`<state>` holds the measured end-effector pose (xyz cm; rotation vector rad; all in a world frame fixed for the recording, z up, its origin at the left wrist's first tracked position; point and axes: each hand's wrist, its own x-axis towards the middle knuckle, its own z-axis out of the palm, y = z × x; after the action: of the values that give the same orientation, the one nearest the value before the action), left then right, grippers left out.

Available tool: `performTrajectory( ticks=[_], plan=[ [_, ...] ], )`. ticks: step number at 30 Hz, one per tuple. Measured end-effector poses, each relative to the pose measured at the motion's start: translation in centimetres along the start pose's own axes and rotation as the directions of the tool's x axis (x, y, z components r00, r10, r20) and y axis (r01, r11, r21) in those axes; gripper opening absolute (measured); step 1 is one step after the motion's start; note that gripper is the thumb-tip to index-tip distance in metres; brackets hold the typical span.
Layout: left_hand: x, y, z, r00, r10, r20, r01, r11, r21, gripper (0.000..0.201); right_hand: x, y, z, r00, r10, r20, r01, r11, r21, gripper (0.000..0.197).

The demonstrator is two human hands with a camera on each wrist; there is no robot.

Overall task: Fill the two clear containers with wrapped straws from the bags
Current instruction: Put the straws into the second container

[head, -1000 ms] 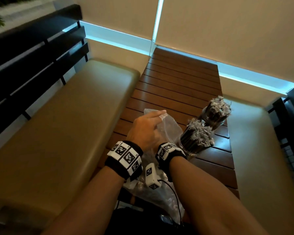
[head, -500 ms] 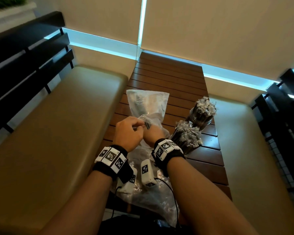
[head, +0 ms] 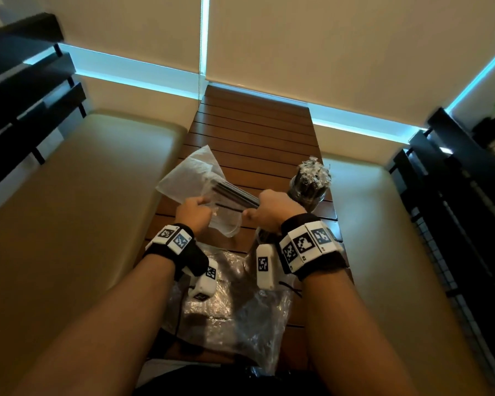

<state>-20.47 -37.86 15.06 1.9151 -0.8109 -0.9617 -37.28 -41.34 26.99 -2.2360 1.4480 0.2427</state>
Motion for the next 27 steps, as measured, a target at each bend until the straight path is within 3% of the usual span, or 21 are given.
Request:
performTrajectory(
  ticks=[4,8,11,16,19,21,22,25,27],
  plan=[
    [1.3,-0.7,0.1,0.998,-0.058,-0.012,0.057,0.996,-0.070,0.060,-1.4,0.8,-2.2,1.000,-0.005,-0.008,0.005,0.999,-0.042,0.030],
    [0.8,-0.4,0.2,0.998,-0.054,-0.030,0.054,0.998,0.010,0.042,-2.3,1.7,-4.5,0.997,-0.039,-0.061,0.042,0.998,0.044,0.035],
    [0.4,-0.8,0.6,0.999,-0.018,0.038,0.014,0.994,0.105,0.038,-2.0,1.7,-5.6,0.978,-0.036,-0.205,0.064,0.989,0.135,0.033],
    [-0.6,-2.0,2.1,0.981,0.121,0.150,-0.159,0.949,0.274,0.028,1.0,0.4,-0.7,0.903,-0.015,-0.429,0.159,0.940,0.302,0.030],
    [-2.1,-1.6,2.4,0.970,0.241,0.028,-0.238,0.922,0.304,0.022,1.4,-0.1,2.7,0.857,-0.014,-0.515,0.238,0.897,0.373,0.033],
    [-4.1,-0.3,2.0,0.916,0.363,-0.169,-0.331,0.925,0.187,0.038,1.3,-0.3,4.1,0.813,-0.026,-0.581,0.316,0.858,0.405,0.032],
    [-4.9,0.7,1.6,0.903,0.377,-0.207,-0.370,0.926,0.072,0.046,1.2,-0.5,4.7,0.790,-0.033,-0.613,0.350,0.844,0.406,0.031],
    [-6.3,4.1,0.1,0.913,0.406,-0.030,-0.402,0.888,-0.226,0.067,1.1,-1.0,5.9,0.721,-0.091,-0.687,0.443,0.823,0.356,0.024],
    [-6.3,6.1,-0.3,0.908,0.418,0.024,-0.388,0.860,-0.331,0.069,1.0,-1.4,6.4,0.713,-0.132,-0.688,0.475,0.813,0.337,0.021]
  ],
)
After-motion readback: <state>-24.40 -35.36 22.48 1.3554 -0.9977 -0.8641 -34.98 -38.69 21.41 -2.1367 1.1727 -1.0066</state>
